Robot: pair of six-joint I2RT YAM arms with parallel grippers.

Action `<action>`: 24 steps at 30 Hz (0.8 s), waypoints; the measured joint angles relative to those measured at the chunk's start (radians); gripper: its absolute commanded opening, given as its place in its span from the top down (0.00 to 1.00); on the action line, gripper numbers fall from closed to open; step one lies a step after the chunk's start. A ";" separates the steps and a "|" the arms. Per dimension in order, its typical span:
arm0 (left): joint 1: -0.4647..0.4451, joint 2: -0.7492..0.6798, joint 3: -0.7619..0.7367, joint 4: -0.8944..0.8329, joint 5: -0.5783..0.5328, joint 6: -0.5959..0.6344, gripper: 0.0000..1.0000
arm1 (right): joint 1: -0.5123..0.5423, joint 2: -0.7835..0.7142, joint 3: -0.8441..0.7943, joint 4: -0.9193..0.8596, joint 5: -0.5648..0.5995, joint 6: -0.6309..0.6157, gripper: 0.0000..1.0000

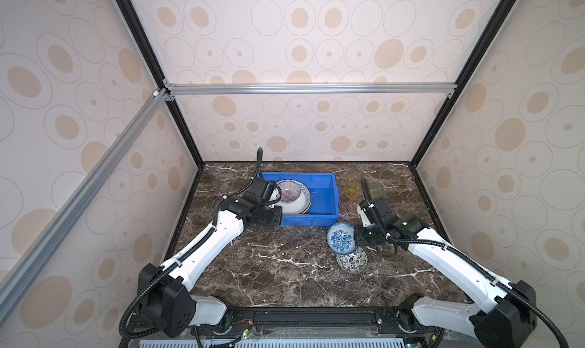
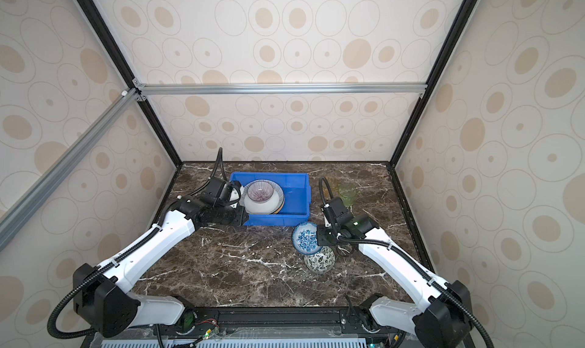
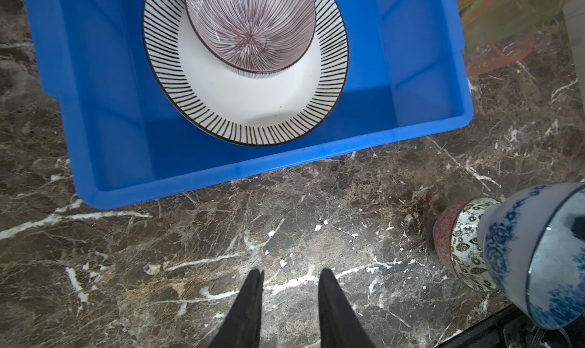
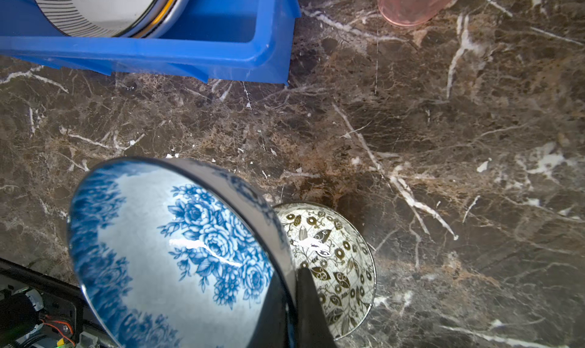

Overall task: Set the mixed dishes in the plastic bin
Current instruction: 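Lift the blue floral bowl off the leaf-patterned bowl with the right gripper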

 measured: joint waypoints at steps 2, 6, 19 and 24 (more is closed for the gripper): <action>0.000 0.000 0.001 0.000 -0.002 0.000 0.68 | 0.000 0.016 0.016 0.006 -0.010 -0.001 1.00; 0.003 0.000 0.002 0.000 -0.003 0.000 0.69 | 0.000 0.050 0.053 0.019 -0.026 -0.005 1.00; 0.084 -0.026 -0.017 0.006 0.007 0.008 0.69 | 0.005 0.179 0.176 0.050 -0.064 -0.017 1.00; 0.114 -0.035 -0.036 0.008 0.014 0.026 0.69 | 0.021 0.242 0.237 0.066 -0.074 -0.015 1.00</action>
